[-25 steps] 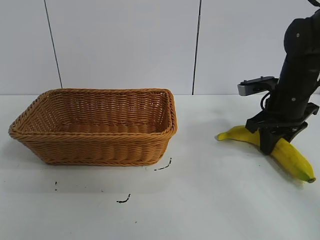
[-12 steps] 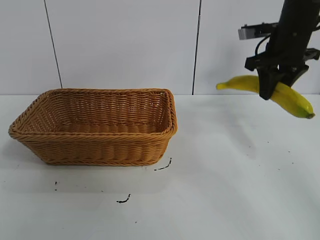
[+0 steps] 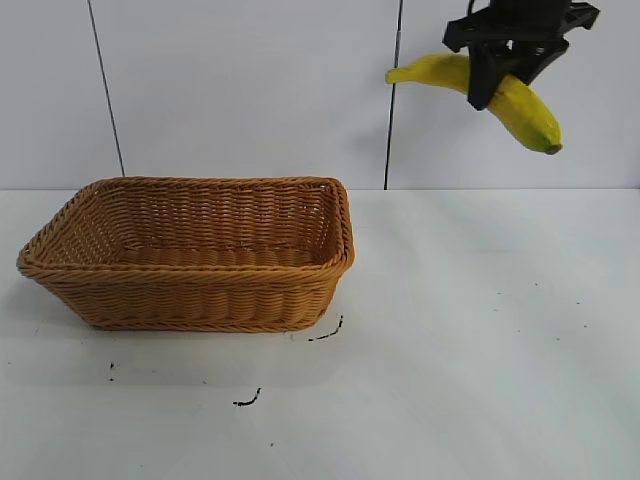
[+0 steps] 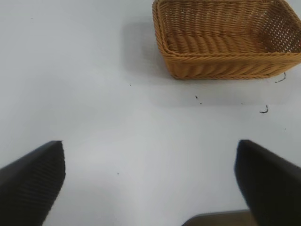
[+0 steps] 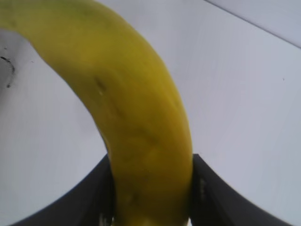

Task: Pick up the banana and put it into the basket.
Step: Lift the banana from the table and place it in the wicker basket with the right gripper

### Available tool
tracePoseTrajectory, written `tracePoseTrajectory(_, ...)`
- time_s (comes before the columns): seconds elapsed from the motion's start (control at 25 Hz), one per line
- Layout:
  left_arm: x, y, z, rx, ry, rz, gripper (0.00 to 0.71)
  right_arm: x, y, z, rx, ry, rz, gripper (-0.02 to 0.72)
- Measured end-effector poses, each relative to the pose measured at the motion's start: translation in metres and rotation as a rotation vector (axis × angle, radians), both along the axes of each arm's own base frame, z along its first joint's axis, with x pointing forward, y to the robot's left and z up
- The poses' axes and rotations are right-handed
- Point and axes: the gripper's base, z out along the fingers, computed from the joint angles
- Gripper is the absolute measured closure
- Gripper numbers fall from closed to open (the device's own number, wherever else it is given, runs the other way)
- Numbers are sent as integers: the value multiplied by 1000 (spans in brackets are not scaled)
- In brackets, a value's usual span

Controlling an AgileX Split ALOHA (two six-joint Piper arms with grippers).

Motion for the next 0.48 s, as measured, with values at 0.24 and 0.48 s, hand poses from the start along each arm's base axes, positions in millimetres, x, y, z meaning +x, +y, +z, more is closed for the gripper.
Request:
tracePoseTrajectory(0.24,0,0,0,0,0,0,15,-17,65,0,-32,-78,227,388)
tracePoseTrajectory(0.48,0,0,0,0,0,0,15,-30,130,-20,-69,-216,432,388)
